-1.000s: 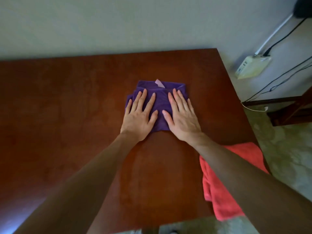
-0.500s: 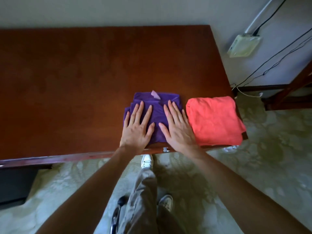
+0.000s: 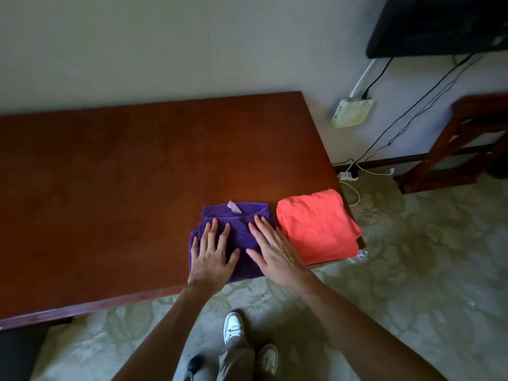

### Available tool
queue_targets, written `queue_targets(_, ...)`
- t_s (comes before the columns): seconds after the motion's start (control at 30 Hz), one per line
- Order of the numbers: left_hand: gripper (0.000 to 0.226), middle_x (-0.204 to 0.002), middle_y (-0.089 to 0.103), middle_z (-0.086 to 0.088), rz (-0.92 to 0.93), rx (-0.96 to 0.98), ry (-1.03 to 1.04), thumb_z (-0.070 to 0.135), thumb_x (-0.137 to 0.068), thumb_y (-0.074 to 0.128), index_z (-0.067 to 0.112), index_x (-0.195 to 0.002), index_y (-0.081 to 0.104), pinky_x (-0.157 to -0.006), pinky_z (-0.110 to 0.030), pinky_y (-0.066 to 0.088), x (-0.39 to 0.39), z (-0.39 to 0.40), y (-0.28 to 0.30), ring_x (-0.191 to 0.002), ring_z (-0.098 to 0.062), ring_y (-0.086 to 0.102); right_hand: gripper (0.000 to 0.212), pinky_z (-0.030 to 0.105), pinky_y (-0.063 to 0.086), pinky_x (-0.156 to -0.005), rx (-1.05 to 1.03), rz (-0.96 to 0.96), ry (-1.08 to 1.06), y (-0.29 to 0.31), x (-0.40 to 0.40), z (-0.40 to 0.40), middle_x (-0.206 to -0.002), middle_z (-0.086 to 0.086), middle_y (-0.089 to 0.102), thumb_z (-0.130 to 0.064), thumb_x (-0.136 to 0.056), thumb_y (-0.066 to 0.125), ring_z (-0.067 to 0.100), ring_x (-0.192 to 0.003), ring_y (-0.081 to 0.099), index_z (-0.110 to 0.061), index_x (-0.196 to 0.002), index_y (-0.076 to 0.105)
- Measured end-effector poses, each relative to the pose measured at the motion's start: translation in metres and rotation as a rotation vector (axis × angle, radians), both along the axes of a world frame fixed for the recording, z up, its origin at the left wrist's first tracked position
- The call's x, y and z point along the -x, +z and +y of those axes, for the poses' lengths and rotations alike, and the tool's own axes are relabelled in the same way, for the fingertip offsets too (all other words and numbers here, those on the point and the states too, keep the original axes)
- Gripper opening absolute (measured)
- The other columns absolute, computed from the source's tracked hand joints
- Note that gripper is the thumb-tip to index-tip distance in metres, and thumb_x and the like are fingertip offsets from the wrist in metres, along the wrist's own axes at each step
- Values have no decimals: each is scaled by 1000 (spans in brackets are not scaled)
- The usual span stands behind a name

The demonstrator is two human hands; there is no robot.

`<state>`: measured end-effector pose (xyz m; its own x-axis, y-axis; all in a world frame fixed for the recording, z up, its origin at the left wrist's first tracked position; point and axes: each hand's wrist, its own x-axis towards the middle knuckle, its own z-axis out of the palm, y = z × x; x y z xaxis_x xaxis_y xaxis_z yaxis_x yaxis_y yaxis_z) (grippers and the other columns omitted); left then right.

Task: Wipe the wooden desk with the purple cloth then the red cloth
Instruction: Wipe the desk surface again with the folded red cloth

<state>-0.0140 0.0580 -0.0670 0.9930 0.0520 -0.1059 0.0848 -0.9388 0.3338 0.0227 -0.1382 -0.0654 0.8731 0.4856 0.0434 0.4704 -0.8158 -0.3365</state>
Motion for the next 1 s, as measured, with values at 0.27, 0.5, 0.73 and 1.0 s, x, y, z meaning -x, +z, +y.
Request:
queue_targets(0.27, 57, -151, 50, -10, -180, 203, -76, 50, -97, 35, 16, -136, 58, -107, -50, 45, -41, -96, 45, -132, -34, 52, 59, 49, 44, -114, -35, -64, -423, 12, -8, -124, -163, 12, 39, -40, -106, 32, 29, -148, 40, -6, -153, 45)
queue_targets(0.5, 54, -158, 42, -13, -128, 114, -109, 31, -100, 35, 6, -145, 52, -121, -52, 26, -67, -193, 13, -152, -32, 27, 56, 46, 37, -121, -69, -57, -357, -3, -51, -147, -170, 11, 26, -28, -108, 36, 24, -156, 26, -5, -159, 31)
queue_targets(0.73, 64, -166, 22, -17, -170, -43, -87, 35, -100, 34, 6, -157, 30, -125, -54, 17, -100, -225, -6, -157, -31, 9, 61, 43, 18, -130, -90, -39, -310, -14, -87, -173, -174, 5, 11, -32, -109, 32, 17, -161, 8, -10, -164, 16)
queue_targets(1.0, 62, -167, 22, -10, -224, -6, -119, 41, -103, 29, 11, -157, 32, -125, -52, 19, -213, -205, -10, -158, -26, 6, 64, 48, 21, -128, -50, -133, -169, -13, -213, -170, -172, 14, 15, -29, -106, 34, 24, -161, 7, -2, -162, 18)
